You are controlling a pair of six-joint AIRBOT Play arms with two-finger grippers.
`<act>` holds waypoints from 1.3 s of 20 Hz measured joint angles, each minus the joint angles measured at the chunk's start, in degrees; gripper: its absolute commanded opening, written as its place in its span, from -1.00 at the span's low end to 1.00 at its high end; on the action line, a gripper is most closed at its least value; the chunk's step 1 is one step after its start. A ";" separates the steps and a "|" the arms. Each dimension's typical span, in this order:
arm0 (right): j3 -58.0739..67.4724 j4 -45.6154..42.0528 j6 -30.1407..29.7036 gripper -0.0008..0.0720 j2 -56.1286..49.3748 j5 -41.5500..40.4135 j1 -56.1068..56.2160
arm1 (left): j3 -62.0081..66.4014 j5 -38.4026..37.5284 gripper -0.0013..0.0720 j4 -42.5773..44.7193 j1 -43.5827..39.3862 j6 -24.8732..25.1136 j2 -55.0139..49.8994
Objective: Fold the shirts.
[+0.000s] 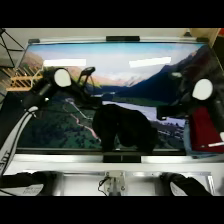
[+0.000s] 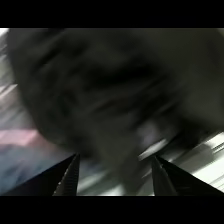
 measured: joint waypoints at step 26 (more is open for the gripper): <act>-21.05 12.76 -6.93 -0.79 -18.14 -15.37 -4.76 | -33.05 23.04 -0.89 -12.39 -8.20 1.97 4.50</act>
